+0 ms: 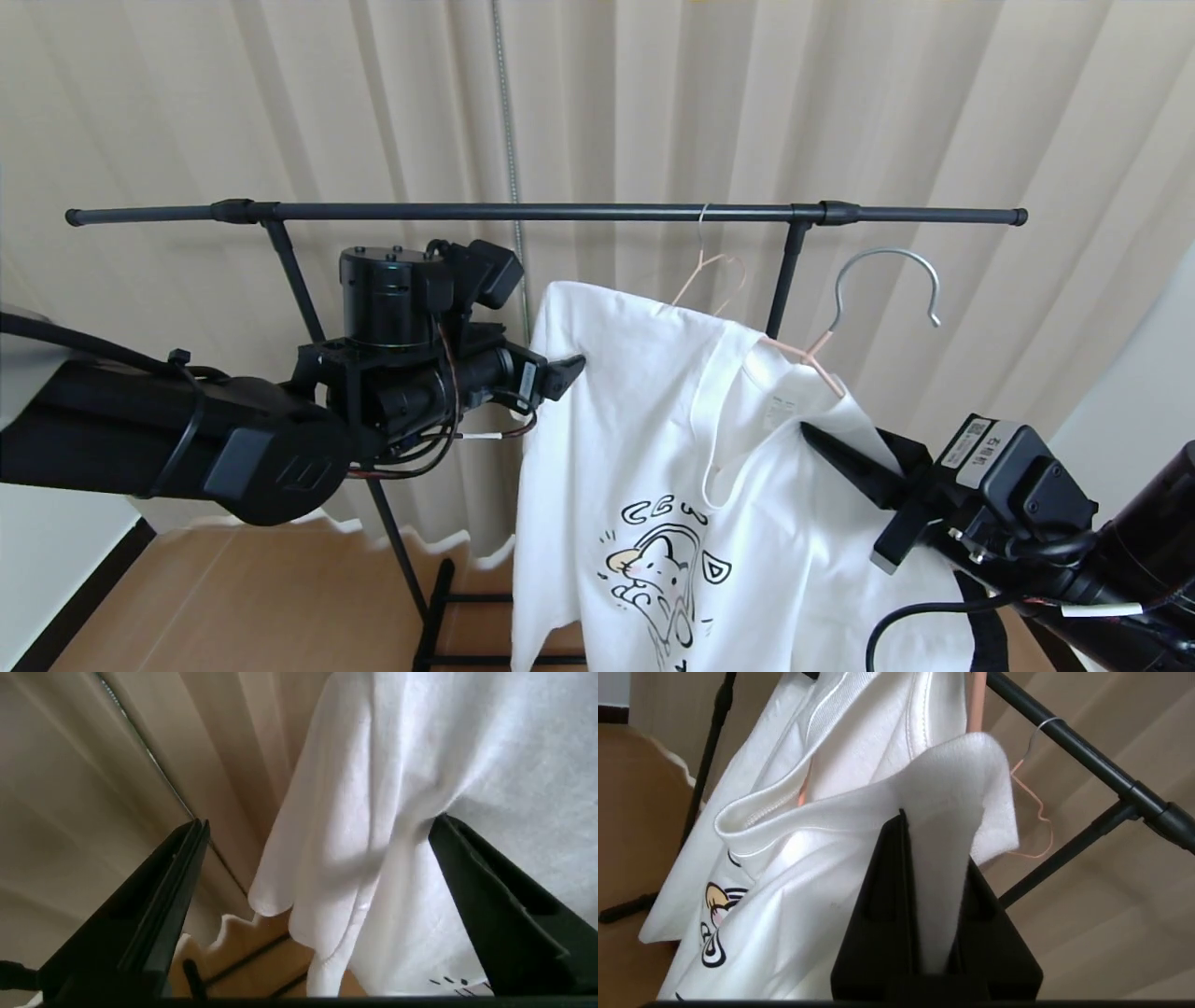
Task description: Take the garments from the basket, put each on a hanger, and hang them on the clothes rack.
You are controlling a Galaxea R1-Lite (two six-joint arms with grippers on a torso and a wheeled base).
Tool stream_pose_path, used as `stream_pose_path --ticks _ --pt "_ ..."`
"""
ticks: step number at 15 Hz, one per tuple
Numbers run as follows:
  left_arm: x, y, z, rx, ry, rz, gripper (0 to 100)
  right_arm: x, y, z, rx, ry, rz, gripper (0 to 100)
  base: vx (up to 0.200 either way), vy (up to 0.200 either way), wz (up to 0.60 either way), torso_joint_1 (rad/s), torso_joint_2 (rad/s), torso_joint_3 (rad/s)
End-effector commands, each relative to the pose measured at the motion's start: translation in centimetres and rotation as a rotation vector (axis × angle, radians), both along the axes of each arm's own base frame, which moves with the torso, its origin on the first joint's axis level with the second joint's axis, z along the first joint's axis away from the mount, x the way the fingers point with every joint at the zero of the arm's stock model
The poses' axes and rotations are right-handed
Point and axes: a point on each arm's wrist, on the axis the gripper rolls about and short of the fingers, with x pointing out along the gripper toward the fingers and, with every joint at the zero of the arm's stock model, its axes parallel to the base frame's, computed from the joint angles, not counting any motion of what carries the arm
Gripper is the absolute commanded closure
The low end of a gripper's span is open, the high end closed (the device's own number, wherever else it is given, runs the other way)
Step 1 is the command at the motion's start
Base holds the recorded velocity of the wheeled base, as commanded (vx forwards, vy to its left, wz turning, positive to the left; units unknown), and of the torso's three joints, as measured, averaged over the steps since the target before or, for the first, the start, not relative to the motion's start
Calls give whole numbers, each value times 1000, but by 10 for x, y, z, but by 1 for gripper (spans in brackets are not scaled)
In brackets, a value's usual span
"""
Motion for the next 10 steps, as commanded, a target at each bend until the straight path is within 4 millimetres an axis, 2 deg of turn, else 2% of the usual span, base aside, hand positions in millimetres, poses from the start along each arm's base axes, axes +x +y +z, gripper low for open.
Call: stream_pose_path --ticks 1,5,10 --pt "1 3 -6 9 16 10 100 -1 0 1 1 -1 3 100 0 0 0 0 0 0" --pt "0 13 -8 11 30 40 100 -3 -1 3 7 -12 3 100 0 0 0 0 0 0" --pt "-9 38 -7 9 48 97 100 -4 -1 5 10 -18 3 100 0 0 0 0 0 0"
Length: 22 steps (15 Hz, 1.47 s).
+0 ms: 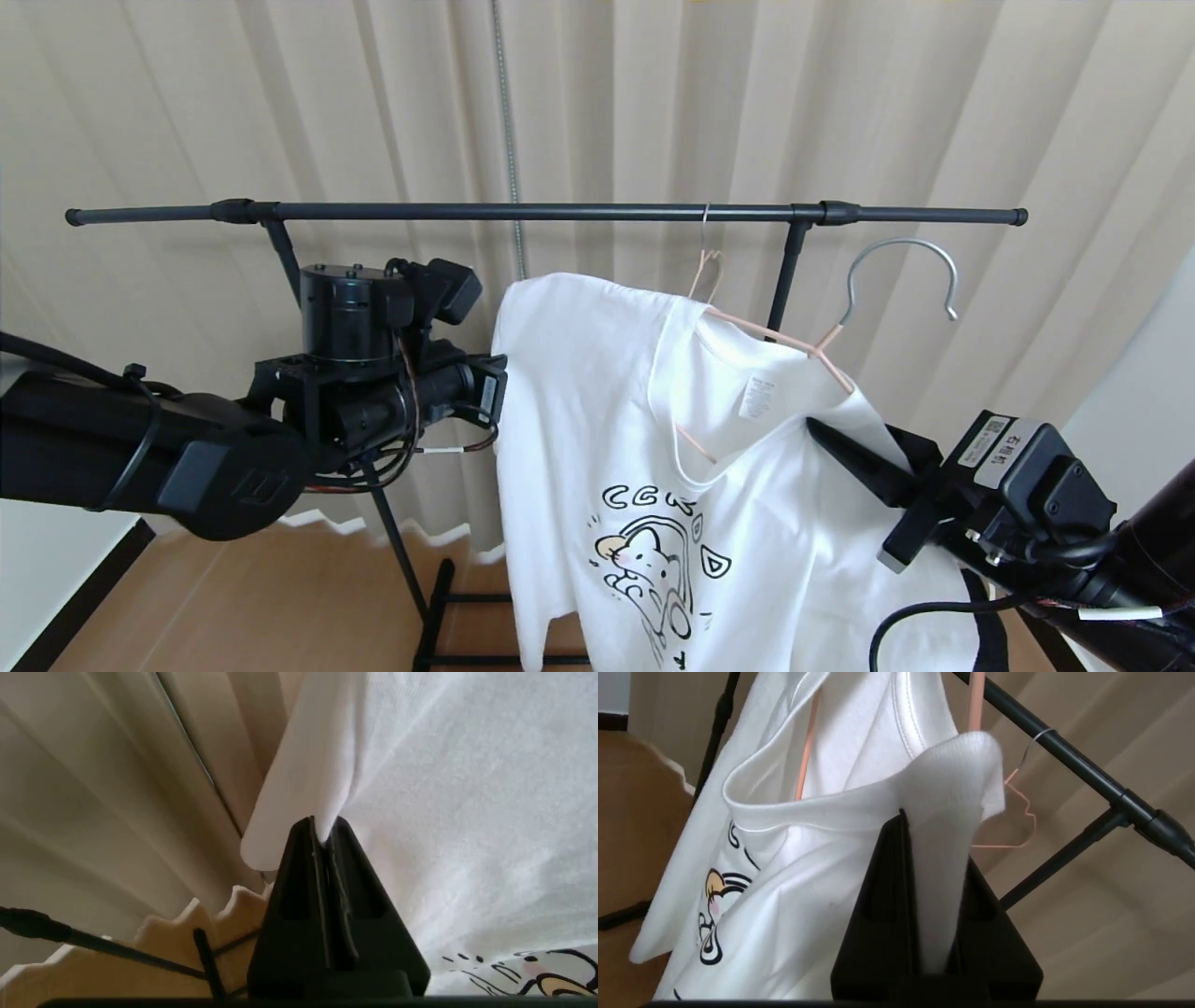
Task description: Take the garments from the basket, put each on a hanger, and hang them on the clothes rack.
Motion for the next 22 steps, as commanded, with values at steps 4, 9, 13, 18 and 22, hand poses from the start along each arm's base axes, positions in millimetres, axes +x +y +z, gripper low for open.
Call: stream_pose_path --ticks 4,9,13,18,22 --pt "-15 9 2 -13 -20 2 100 0 0 -1 -2 4 1 100 0 0 0 0 0 0" --pt "-38 19 3 -60 -150 -38 100 1 1 -3 -8 14 1 100 0 0 0 0 0 0" --pt "-58 28 11 -67 -169 -43 0 2 1 -4 -10 18 1 100 0 0 0 0 0 0" --pt "-75 36 31 -120 -229 -44 0 1 0 -8 -19 39 1 100 0 0 0 0 0 0" --pt "-86 52 80 -97 -208 -5 0 1 3 -20 -47 97 84 100 0 0 0 0 0 0"
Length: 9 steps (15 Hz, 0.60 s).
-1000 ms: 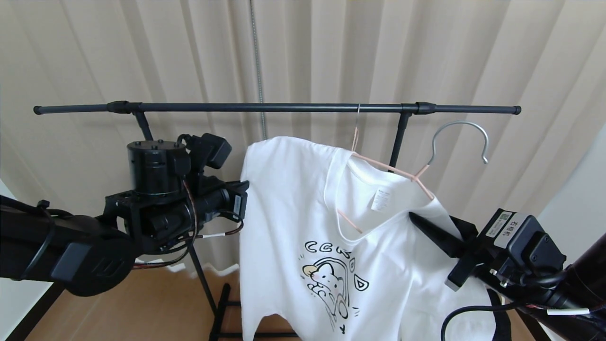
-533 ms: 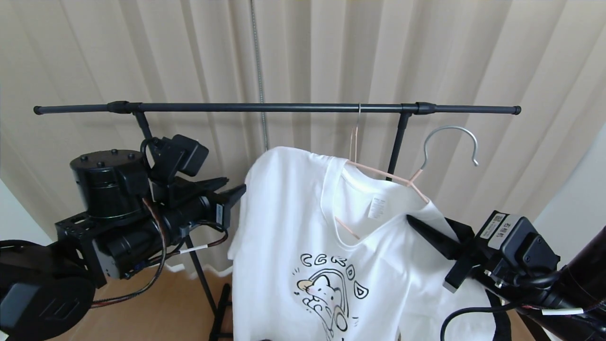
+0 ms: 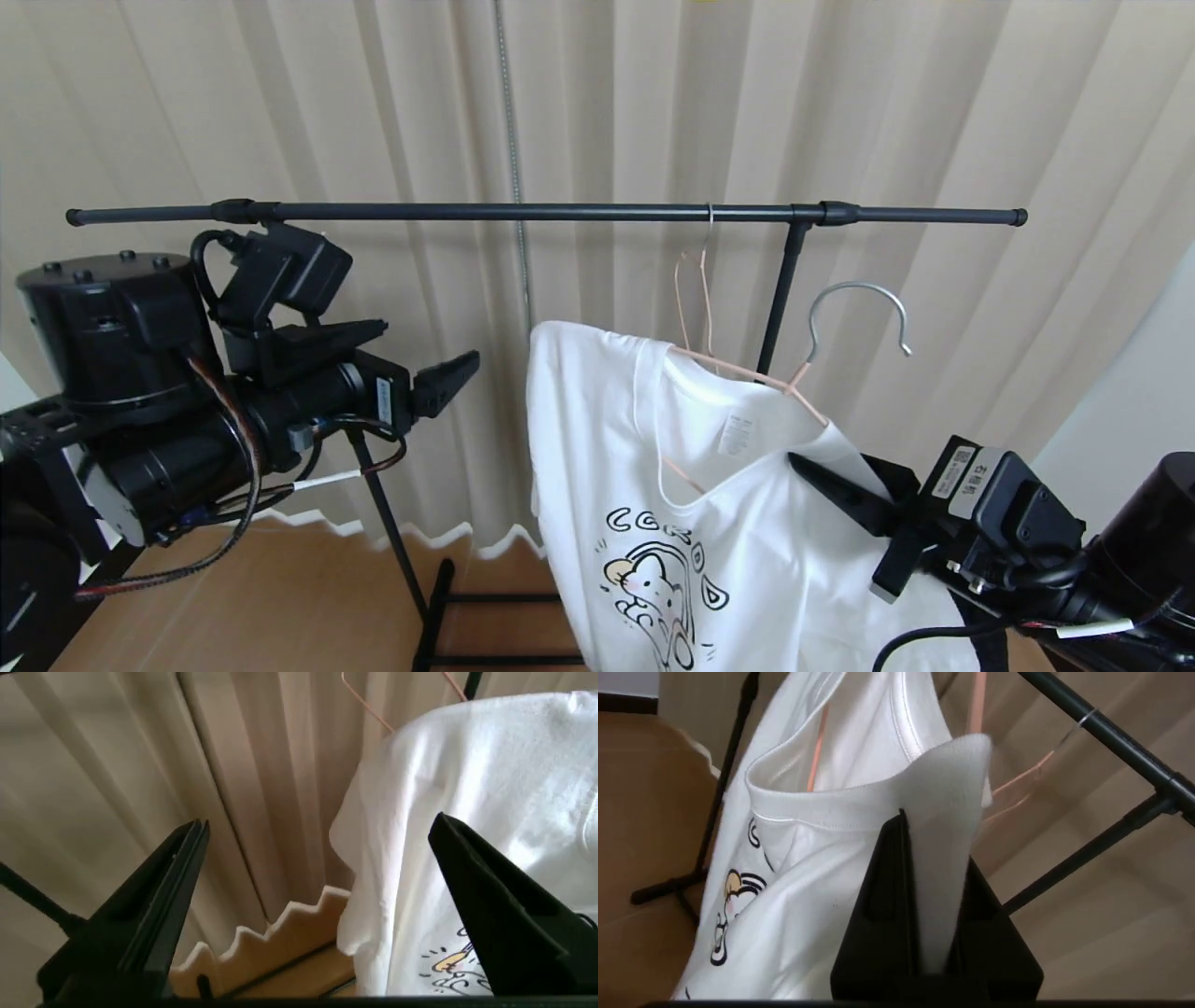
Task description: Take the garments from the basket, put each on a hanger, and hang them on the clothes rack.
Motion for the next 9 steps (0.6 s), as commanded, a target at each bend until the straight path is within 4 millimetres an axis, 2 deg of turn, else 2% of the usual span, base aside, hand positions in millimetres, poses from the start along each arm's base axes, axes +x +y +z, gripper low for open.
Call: stream_pose_path --ticks 1,2,4,5,9 --pt "-11 8 40 -26 -65 4 0 1 1 -5 -11 18 8 100 0 0 0 0 0 0" --pt "-22 12 68 -11 22 -108 0 0 1 -10 -23 45 20 100 0 0 0 0 0 0" --pt "-24 9 84 15 58 -204 0 0 2 -16 -35 68 53 100 0 0 0 0 0 0" --pt "-24 5 87 50 56 -258 0 -2 3 -18 -39 74 66 100 0 0 0 0 0 0" --pt "-5 -25 67 171 78 -503 0 -13 15 -20 -46 83 138 100 0 0 0 0 0 0"
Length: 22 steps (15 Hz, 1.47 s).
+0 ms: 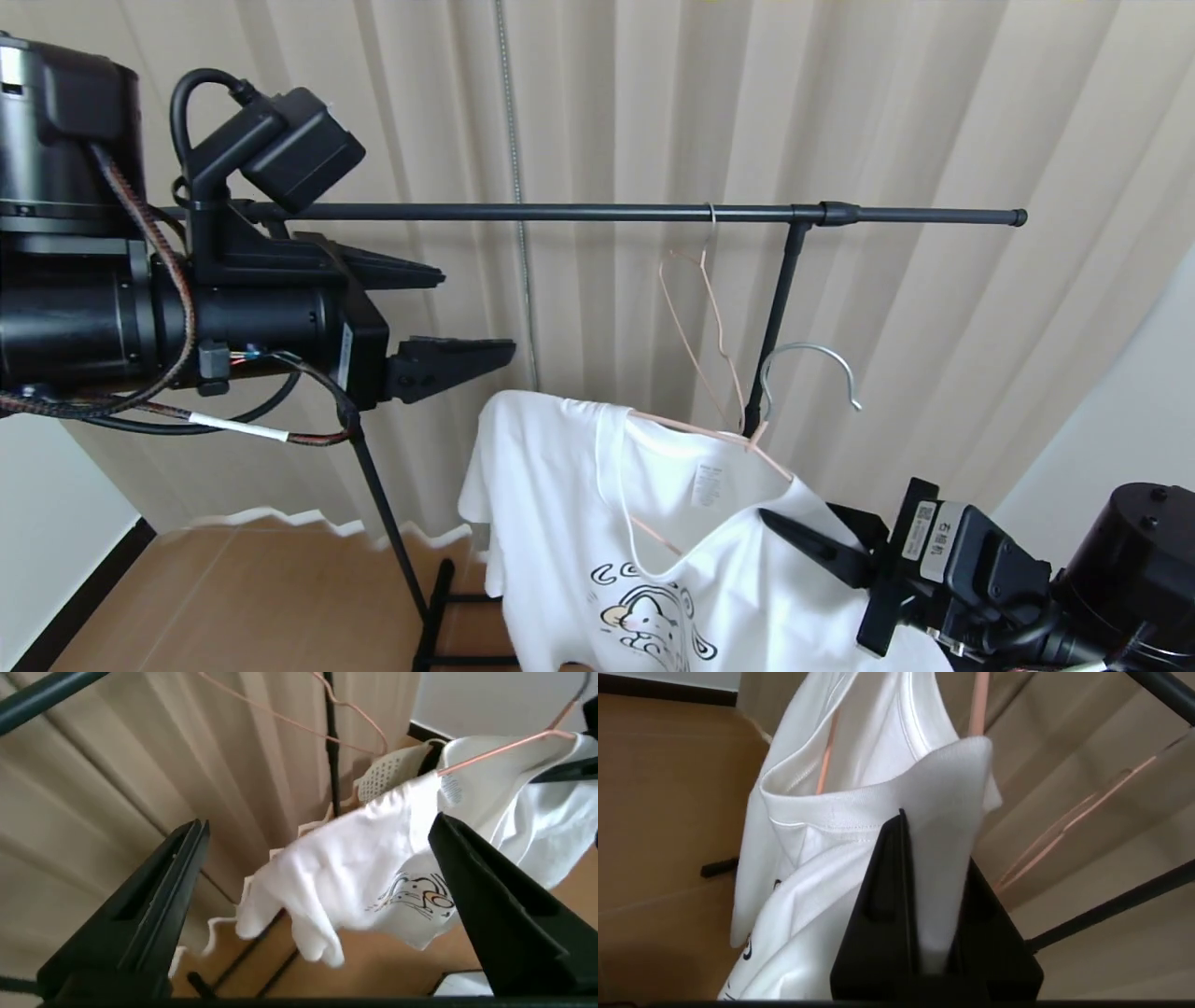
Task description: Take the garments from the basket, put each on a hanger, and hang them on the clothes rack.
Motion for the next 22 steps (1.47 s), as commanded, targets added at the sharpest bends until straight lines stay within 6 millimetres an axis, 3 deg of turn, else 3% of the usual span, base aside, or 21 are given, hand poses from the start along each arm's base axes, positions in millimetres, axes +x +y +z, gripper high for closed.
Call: stream_pose_path --ticks 1,6,9,22 --pt "13 -20 -14 47 12 -106 0 -5 5 -3 -8 12 35 100 0 0 0 0 0 0" --pt "27 -38 -38 158 -63 -335 0 -13 12 -6 -20 28 81 100 0 0 0 0 0 0" --pt "33 -46 -44 303 22 -436 0 -13 13 -8 -26 33 83 100 0 0 0 0 0 0" --pt "51 -65 -78 315 134 -522 0 -19 13 2 3 -7 100 100 0 0 0 0 0 0"
